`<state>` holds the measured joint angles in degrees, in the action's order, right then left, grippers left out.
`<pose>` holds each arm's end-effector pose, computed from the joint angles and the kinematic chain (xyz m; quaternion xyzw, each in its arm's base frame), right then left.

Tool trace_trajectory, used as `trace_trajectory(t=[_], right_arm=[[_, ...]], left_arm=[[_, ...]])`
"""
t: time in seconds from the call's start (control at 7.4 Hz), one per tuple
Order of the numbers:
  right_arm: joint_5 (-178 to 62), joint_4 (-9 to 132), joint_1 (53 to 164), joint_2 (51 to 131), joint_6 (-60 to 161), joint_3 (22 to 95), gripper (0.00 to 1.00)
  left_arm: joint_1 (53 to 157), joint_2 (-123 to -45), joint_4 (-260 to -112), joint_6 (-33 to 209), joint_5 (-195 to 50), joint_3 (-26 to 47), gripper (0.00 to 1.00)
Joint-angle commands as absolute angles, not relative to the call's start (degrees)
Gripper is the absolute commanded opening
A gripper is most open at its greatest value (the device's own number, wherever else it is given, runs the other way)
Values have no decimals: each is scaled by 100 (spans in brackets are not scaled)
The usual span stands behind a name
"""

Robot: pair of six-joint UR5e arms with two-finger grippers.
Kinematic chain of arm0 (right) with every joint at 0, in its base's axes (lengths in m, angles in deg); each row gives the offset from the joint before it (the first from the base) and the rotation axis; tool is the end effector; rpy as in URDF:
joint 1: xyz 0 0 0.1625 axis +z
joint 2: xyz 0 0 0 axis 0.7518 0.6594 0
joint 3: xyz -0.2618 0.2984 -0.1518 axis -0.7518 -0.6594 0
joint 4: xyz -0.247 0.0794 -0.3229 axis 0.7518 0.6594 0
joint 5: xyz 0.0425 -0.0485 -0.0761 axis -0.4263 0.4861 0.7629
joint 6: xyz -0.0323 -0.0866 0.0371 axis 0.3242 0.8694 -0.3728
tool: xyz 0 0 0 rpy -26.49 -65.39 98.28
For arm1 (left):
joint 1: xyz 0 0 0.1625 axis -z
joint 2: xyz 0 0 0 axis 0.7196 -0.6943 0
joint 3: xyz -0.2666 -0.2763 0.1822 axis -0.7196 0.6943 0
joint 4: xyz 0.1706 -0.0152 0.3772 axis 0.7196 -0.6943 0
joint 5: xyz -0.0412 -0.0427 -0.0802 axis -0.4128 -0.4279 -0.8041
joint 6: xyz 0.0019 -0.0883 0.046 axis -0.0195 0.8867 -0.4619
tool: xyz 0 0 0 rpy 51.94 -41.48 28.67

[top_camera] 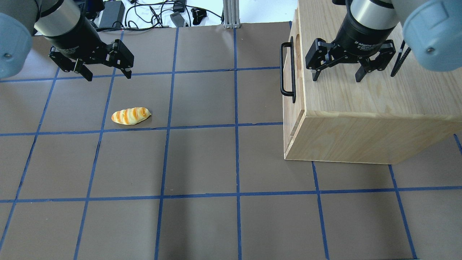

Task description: Open upper drawer

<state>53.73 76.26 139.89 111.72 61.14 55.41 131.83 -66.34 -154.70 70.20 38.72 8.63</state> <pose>0.1450 -0.4871 0.4980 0.0396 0.9990 -0.0194 0.0105 -0.0961 -0.5196 0.4886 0.0096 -0.9994 0.0337 0.0005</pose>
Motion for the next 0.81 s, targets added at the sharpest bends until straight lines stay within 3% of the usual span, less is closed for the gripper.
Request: trace_trajectory(t=[0.0,0.68], right_arm=[[5373,7626,13989,11172,6114,5541,100],[5373,7626,13989,11172,6114,5541,100]], left_arm=[[13181,-6637,-15451,7020,3885,860,100],[13172,-6628,-15495,7029,3894,851,100]])
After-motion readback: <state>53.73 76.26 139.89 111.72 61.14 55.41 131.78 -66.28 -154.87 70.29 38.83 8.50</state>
